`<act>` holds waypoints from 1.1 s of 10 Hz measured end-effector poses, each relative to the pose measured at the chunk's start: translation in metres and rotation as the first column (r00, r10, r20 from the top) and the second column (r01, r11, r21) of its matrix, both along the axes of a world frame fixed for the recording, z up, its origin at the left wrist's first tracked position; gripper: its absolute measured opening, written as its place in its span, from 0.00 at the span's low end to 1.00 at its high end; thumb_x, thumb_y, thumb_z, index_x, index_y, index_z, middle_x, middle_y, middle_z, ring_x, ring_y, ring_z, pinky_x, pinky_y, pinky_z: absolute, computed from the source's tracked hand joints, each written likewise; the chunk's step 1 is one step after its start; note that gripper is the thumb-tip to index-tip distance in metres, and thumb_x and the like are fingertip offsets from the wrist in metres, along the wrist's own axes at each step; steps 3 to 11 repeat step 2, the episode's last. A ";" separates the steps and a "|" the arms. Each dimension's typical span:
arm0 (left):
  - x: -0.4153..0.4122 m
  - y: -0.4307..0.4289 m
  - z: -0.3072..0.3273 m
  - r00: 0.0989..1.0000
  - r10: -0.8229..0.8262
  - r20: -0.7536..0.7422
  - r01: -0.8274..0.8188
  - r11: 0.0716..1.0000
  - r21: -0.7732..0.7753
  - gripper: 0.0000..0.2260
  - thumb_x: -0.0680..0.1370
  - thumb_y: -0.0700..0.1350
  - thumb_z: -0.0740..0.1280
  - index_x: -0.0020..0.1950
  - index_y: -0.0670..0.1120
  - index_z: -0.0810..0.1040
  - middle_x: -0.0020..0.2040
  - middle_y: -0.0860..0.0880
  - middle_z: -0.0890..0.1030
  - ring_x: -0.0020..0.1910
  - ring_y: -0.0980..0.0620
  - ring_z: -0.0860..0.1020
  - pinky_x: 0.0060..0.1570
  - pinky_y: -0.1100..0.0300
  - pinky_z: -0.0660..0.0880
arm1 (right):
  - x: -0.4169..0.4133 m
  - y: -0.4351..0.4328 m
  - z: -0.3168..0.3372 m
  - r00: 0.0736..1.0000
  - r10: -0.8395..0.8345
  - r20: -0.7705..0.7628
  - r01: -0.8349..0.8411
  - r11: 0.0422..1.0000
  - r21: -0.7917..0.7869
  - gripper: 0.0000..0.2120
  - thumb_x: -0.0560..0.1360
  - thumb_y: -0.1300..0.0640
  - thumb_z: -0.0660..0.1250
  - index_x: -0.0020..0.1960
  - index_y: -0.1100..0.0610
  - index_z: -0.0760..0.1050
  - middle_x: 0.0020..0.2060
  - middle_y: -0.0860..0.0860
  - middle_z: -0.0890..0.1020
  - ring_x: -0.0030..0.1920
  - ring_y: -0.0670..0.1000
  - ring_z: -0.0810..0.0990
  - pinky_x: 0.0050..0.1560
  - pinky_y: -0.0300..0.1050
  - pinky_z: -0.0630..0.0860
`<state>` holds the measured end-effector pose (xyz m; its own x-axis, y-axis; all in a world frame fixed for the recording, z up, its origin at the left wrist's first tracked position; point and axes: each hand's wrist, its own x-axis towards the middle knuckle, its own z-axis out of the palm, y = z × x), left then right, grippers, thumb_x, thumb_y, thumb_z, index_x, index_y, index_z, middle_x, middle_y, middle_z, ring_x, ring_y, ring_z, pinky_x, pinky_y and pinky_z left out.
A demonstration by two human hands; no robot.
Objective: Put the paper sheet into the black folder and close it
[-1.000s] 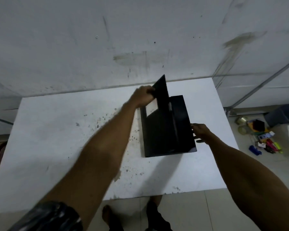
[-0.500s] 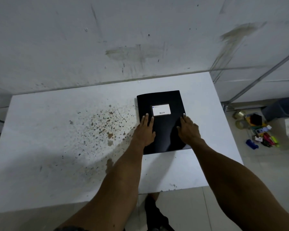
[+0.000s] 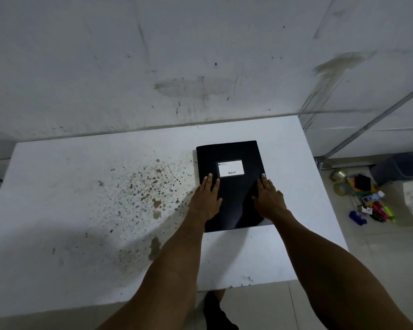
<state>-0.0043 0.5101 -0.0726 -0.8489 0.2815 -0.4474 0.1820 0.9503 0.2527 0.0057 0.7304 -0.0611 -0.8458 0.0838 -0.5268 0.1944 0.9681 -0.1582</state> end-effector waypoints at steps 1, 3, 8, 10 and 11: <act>-0.005 -0.008 0.016 1.000 -0.015 0.011 0.015 1.000 -0.004 0.30 0.82 0.54 0.55 0.81 0.47 0.48 0.82 0.43 0.43 0.82 0.44 0.47 0.79 0.47 0.53 | -0.003 -0.009 0.017 0.998 -0.067 -0.004 0.066 0.997 -0.025 0.33 0.80 0.49 0.59 0.80 0.59 0.50 0.81 0.54 0.49 0.80 0.56 0.49 0.75 0.63 0.59; -0.022 -0.027 0.058 0.997 0.030 -0.078 -0.029 0.999 0.013 0.29 0.82 0.54 0.54 0.81 0.46 0.51 0.82 0.42 0.46 0.82 0.45 0.48 0.79 0.46 0.49 | -0.015 -0.034 0.063 0.981 -0.126 -0.148 0.116 0.990 -0.076 0.33 0.80 0.48 0.58 0.79 0.59 0.51 0.80 0.56 0.52 0.80 0.56 0.50 0.75 0.63 0.59; -0.022 -0.027 0.058 0.997 0.030 -0.078 -0.029 0.999 0.013 0.29 0.82 0.54 0.54 0.81 0.46 0.51 0.82 0.42 0.46 0.82 0.45 0.48 0.79 0.46 0.49 | -0.015 -0.034 0.063 0.981 -0.126 -0.148 0.116 0.990 -0.076 0.33 0.80 0.48 0.58 0.79 0.59 0.51 0.80 0.56 0.52 0.80 0.56 0.50 0.75 0.63 0.59; -0.022 -0.027 0.058 0.997 0.030 -0.078 -0.029 0.999 0.013 0.29 0.82 0.54 0.54 0.81 0.46 0.51 0.82 0.42 0.46 0.82 0.45 0.48 0.79 0.46 0.49 | -0.015 -0.034 0.063 0.981 -0.126 -0.148 0.116 0.990 -0.076 0.33 0.80 0.48 0.58 0.79 0.59 0.51 0.80 0.56 0.52 0.80 0.56 0.50 0.75 0.63 0.59; -0.022 -0.027 0.058 0.997 0.030 -0.078 -0.029 0.999 0.013 0.29 0.82 0.54 0.54 0.81 0.46 0.51 0.82 0.42 0.46 0.82 0.45 0.48 0.79 0.46 0.49 | -0.015 -0.034 0.063 0.981 -0.126 -0.148 0.116 0.990 -0.076 0.33 0.80 0.48 0.58 0.79 0.59 0.51 0.80 0.56 0.52 0.80 0.56 0.50 0.75 0.63 0.59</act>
